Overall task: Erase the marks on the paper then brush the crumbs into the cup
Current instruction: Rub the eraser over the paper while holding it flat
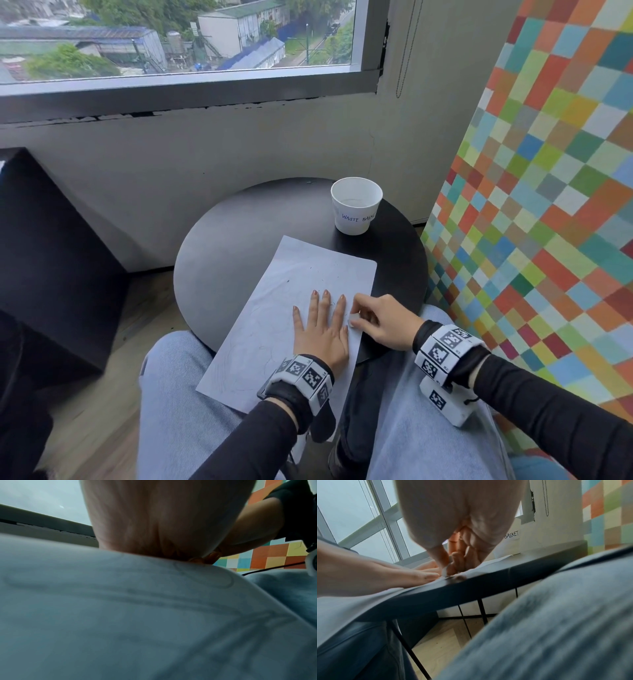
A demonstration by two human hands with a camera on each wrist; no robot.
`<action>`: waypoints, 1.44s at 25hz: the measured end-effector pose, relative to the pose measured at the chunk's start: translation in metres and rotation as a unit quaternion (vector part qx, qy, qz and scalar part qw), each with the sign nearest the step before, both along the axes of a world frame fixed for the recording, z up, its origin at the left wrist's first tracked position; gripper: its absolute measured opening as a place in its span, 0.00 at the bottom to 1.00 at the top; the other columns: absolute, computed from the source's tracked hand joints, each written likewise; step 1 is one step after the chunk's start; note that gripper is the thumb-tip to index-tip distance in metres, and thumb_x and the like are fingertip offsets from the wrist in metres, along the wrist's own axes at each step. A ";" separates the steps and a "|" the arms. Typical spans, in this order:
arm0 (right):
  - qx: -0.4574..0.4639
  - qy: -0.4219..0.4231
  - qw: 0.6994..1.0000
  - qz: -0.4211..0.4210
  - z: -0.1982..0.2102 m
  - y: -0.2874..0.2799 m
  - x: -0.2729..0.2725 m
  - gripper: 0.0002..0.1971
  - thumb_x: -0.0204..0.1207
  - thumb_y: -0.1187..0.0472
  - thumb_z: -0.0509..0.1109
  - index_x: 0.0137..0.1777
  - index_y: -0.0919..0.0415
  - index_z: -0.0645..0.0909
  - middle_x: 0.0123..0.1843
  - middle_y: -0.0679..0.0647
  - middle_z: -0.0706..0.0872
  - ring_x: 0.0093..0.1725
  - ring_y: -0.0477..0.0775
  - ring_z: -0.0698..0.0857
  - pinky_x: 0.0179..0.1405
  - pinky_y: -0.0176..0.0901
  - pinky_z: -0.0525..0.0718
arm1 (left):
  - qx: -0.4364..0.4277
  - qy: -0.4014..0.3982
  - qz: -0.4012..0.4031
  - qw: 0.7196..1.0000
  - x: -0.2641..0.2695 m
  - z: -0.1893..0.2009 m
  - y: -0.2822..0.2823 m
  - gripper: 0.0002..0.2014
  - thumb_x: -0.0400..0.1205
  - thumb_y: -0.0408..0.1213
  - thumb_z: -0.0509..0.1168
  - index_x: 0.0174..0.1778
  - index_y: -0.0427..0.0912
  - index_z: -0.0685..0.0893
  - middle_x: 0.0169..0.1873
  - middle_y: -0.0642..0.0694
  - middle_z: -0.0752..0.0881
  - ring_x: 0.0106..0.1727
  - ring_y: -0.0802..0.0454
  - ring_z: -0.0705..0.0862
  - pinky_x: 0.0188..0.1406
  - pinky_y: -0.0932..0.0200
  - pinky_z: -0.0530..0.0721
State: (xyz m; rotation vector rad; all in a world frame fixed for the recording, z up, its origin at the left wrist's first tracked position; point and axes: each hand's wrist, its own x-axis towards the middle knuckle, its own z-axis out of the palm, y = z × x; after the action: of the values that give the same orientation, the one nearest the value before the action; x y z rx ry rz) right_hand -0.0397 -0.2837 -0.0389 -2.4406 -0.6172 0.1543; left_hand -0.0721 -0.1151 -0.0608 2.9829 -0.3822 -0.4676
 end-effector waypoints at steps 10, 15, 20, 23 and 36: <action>0.001 -0.010 1.000 -0.022 -0.002 0.000 0.004 0.05 0.78 0.59 0.69 0.45 0.58 0.75 0.28 0.43 0.76 0.27 0.41 0.75 0.33 0.32 0.70 | -0.024 0.051 -0.010 0.998 0.008 0.004 0.008 0.38 0.78 0.61 0.26 0.86 0.52 0.32 0.84 0.46 0.27 0.84 0.46 0.25 0.79 0.32 0.27; -0.005 0.003 1.000 0.018 -0.002 0.004 0.004 0.06 0.78 0.58 0.69 0.47 0.60 0.76 0.28 0.43 0.76 0.28 0.42 0.76 0.33 0.28 0.71 | -0.040 0.035 -0.011 0.999 0.007 -0.002 0.006 0.49 0.64 0.61 0.17 0.86 0.53 0.32 0.84 0.47 0.27 0.84 0.46 0.26 0.78 0.32 0.27; -0.012 -0.012 1.000 0.007 -0.001 0.005 0.004 0.05 0.79 0.59 0.68 0.45 0.57 0.74 0.29 0.42 0.76 0.27 0.40 0.74 0.34 0.33 0.71 | -0.031 0.030 -0.009 0.999 0.007 0.000 0.004 0.49 0.63 0.60 0.16 0.86 0.53 0.32 0.84 0.46 0.28 0.84 0.45 0.26 0.78 0.32 0.27; -0.007 -0.012 1.000 0.004 0.000 0.005 0.004 0.06 0.79 0.59 0.68 0.45 0.58 0.74 0.29 0.42 0.76 0.28 0.40 0.75 0.33 0.31 0.71 | -0.024 0.034 -0.011 0.999 0.006 0.000 0.004 0.49 0.63 0.60 0.16 0.86 0.52 0.32 0.84 0.46 0.28 0.84 0.45 0.26 0.78 0.32 0.27; -0.019 -0.014 1.000 0.015 -0.001 0.009 0.004 0.05 0.79 0.58 0.67 0.47 0.59 0.75 0.30 0.40 0.75 0.30 0.40 0.75 0.36 0.33 0.73 | -0.012 0.033 -0.007 0.999 0.006 0.002 0.003 0.50 0.62 0.60 0.15 0.86 0.47 0.31 0.84 0.46 0.28 0.84 0.45 0.27 0.77 0.32 0.28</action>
State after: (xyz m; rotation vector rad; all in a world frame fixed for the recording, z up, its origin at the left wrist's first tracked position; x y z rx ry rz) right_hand -0.0362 -0.2748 -0.0403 -2.4738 -0.6698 0.1461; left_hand -0.0662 -0.1120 -0.0592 2.9346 -0.4002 -0.5577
